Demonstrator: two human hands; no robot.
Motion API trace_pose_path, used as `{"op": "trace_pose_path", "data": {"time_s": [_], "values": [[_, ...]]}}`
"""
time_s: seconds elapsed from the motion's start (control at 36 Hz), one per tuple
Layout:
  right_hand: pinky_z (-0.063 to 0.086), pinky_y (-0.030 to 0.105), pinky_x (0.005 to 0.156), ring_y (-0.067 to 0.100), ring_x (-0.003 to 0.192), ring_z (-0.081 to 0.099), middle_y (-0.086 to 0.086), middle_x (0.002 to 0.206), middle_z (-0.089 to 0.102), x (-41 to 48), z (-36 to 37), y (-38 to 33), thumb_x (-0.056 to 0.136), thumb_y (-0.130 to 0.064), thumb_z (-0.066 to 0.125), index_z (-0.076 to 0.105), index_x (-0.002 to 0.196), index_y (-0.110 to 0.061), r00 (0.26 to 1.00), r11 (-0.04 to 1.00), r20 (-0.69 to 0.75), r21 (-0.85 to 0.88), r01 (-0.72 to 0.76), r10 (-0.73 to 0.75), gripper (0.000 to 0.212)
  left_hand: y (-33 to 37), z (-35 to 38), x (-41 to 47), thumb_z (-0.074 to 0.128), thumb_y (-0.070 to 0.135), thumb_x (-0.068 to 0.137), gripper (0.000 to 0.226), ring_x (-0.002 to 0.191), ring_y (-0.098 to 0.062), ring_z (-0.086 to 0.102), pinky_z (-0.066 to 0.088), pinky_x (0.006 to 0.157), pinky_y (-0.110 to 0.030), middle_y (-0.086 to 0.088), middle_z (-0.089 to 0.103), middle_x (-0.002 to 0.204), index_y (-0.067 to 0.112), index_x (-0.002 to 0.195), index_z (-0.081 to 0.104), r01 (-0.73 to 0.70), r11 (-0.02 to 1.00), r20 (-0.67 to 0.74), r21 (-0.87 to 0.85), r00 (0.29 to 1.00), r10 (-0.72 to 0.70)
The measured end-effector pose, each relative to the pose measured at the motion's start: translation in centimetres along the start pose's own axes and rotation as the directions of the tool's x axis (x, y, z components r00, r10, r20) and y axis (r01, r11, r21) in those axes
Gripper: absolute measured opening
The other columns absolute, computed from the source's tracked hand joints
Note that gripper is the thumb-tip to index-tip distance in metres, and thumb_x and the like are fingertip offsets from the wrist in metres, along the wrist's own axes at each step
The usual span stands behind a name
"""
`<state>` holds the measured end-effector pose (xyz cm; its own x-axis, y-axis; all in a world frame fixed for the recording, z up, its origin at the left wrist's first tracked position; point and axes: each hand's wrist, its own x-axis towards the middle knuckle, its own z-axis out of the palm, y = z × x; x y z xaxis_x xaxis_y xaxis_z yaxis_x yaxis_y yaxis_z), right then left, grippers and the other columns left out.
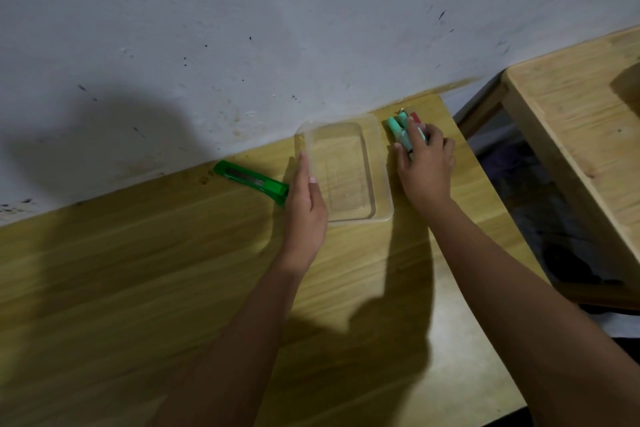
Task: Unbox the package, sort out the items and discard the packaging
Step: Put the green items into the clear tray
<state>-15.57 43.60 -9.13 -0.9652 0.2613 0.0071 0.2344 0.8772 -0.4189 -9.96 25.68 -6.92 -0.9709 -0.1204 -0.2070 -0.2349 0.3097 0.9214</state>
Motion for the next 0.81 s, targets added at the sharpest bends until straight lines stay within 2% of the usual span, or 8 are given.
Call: {"op": "trace_pose_path", "data": {"time_s": [0.08,0.19,0.47,0.56,0.61,0.67,0.81], "values": [[0.033,0.049,0.099,0.036,0.123,0.034,0.015,0.143,0.035,-0.5,0.1,0.2,0.096,-0.030,0.044,0.035,0.141,-0.023,0.998,0.998,0.024,0.020,0.052,-0.052,0.047,0.1,0.2,-0.3,0.029,0.018,0.101,0.047,0.133,0.000,0.024,0.021,0.094,0.005,0.007,0.027,0.150,0.021,0.146,0.019,-0.007,1.000,0.012,-0.003,1.000,0.007],[0.032,0.049,0.101,0.035,0.123,0.034,0.015,0.143,0.035,-1.2,0.1,0.1,0.095,-0.028,0.045,0.036,0.140,-0.022,0.997,0.996,0.029,0.056,0.065,-0.067,0.046,0.3,0.6,-0.6,0.028,0.016,0.101,0.047,0.122,0.007,0.024,0.022,0.078,0.015,0.018,0.028,0.133,0.020,0.147,0.019,0.009,0.999,0.027,-0.046,1.000,-0.008],[0.034,0.048,0.103,0.033,0.124,0.033,0.015,0.140,0.037,-1.4,-1.6,0.4,0.095,-0.027,0.046,0.039,0.138,-0.020,1.000,0.987,-0.021,0.161,0.024,-0.021,0.044,0.7,1.5,-1.2,0.027,0.015,0.101,0.047,0.118,0.007,0.025,0.023,0.074,0.015,0.018,0.027,0.132,0.018,0.147,0.019,0.030,0.994,-0.015,-0.109,0.999,-0.032],[0.035,0.046,0.104,0.033,0.124,0.034,0.015,0.139,0.037,-1.0,-2.9,-0.4,0.095,-0.027,0.046,0.040,0.138,-0.020,0.997,0.980,-0.066,0.189,0.054,-0.042,0.043,0.7,1.9,-1.2,0.028,0.015,0.101,0.047,0.124,0.002,0.026,0.026,0.084,0.011,0.006,0.028,0.148,0.018,0.147,0.020,0.031,0.994,-0.057,-0.105,0.998,-0.038],[0.034,0.042,0.103,0.033,0.123,0.034,0.016,0.139,0.038,-0.8,-3.5,-1.5,0.096,-0.027,0.046,0.040,0.138,-0.020,0.995,0.971,-0.093,0.230,0.066,-0.046,0.044,0.7,2.2,-1.2,0.028,0.015,0.101,0.046,0.133,-0.007,0.028,0.028,0.094,-0.001,0.000,0.026,0.152,0.018,0.147,0.021,0.032,0.993,-0.082,-0.114,0.996,-0.042],[0.034,0.039,0.102,0.031,0.122,0.034,0.016,0.137,0.039,-0.9,-3.8,-2.9,0.096,-0.027,0.046,0.038,0.140,-0.021,0.994,0.952,-0.099,0.296,0.078,-0.051,0.045,0.8,2.5,-1.3,0.029,0.013,0.101,0.046,0.139,-0.014,0.026,0.024,0.101,-0.010,-0.001,0.025,0.153,0.016,0.146,0.023,0.031,0.991,-0.111,-0.128,0.993,-0.046],[0.042,0.048,0.100,0.033,0.118,0.042,0.018,0.130,0.044,-2.1,-2.6,-5.8,0.094,-0.027,0.048,0.037,0.141,-0.022,0.991,0.906,0.013,0.408,0.116,-0.133,0.048,0.9,2.8,-1.1,0.029,0.012,0.101,0.045,0.140,-0.014,0.026,0.021,0.095,-0.003,-0.003,0.027,0.153,0.014,0.145,0.026,0.052,0.978,-0.136,-0.203,0.987,-0.081]]}}
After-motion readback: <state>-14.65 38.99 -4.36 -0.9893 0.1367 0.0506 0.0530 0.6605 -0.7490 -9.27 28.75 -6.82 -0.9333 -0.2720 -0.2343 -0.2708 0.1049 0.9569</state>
